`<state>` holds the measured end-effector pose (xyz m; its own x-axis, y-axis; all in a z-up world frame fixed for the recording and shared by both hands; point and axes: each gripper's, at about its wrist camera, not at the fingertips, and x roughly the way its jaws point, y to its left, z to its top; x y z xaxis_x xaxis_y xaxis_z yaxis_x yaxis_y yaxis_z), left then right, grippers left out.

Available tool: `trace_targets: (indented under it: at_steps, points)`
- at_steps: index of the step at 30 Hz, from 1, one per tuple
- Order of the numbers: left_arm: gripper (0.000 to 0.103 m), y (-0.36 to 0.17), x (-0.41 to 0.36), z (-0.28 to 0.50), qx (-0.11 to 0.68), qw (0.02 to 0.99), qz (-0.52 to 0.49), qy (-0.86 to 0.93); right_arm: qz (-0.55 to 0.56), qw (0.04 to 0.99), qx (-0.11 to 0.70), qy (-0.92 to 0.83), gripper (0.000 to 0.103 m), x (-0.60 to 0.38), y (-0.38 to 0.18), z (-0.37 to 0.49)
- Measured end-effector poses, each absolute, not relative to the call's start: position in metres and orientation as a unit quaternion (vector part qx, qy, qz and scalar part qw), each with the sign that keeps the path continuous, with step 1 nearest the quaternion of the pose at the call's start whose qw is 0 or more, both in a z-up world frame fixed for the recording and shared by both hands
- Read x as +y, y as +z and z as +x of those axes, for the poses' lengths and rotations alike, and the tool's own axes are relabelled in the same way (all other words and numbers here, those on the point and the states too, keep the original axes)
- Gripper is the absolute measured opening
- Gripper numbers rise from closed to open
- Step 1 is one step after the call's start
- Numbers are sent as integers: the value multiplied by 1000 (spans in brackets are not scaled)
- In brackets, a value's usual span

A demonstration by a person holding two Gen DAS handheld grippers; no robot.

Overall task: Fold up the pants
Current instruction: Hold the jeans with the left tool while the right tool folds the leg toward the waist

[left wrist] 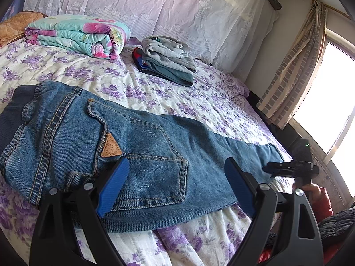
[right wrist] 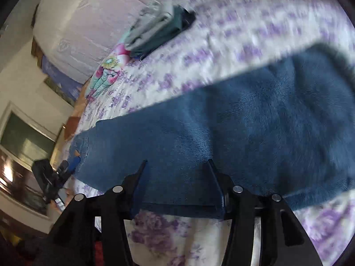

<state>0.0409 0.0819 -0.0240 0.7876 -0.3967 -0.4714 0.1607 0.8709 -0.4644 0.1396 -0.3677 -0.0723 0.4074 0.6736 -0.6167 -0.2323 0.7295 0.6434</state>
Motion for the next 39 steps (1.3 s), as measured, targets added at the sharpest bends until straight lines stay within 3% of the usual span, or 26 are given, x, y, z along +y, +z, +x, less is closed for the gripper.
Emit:
trace_targets:
  at_steps: [4,11,15,21,25,30,35,39]
  points:
    - [88,-23,80,41,289,924,-198,-154,217,807,443,326,50,-347,-38,149]
    - [88,-23,77,40,293,926,-188,-149,158,755,452,448,56,-223,-1,217]
    - [88,-24,77,38,292,927,-182,-150,169,676,513,502,71,-158,-13,254]
    - [90,-25,81,37,289,924,-192,-164,131,621,572,519,74,-108,-37,273]
    - [93,-25,81,39,286,922,-195,-173,118,596,591,531,76,-105,-48,263]
    - [96,-25,82,40,284,920,-199,-183,90,610,538,575,85,-112,-29,212]
    - [98,-26,86,40,277,916,-215,-196,22,636,502,586,88,-111,-30,158]
    - [98,-25,87,39,274,915,-219,-198,31,628,509,587,99,-102,-29,165]
